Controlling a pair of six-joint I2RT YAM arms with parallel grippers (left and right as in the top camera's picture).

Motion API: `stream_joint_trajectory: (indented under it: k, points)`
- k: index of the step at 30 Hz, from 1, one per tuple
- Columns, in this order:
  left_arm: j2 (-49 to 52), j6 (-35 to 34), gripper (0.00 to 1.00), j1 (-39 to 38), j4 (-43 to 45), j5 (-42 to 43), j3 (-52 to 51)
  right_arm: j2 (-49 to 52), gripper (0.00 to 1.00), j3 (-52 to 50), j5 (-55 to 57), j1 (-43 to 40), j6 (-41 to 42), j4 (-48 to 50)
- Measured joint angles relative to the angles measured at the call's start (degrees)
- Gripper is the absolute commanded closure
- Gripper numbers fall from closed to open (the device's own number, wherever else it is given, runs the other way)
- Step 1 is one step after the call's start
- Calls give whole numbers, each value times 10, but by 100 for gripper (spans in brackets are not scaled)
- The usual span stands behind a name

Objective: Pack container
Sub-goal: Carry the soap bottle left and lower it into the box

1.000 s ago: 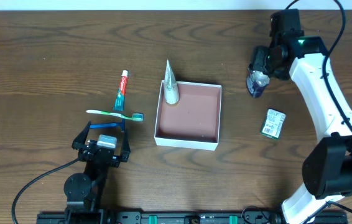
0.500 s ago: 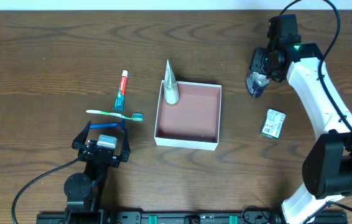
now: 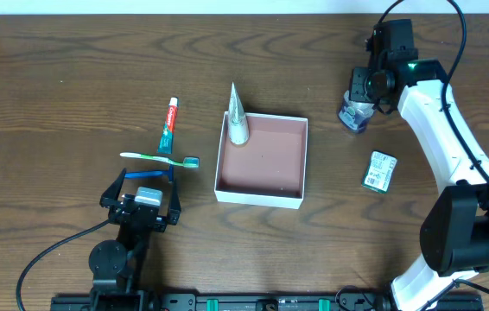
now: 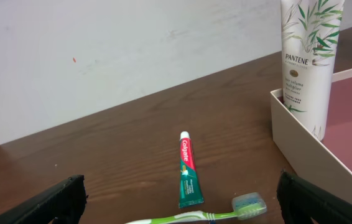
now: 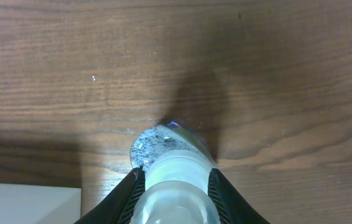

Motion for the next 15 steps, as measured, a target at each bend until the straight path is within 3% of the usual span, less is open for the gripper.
stream_joint_trajectory:
  k: [5,15]
  points:
    - [0,0,2,0,0,0,0,0,97,0,0,0,-46,3]
    - [0,0,2,0,0,0,0,-15,92,1,-35,0,-98,-21]
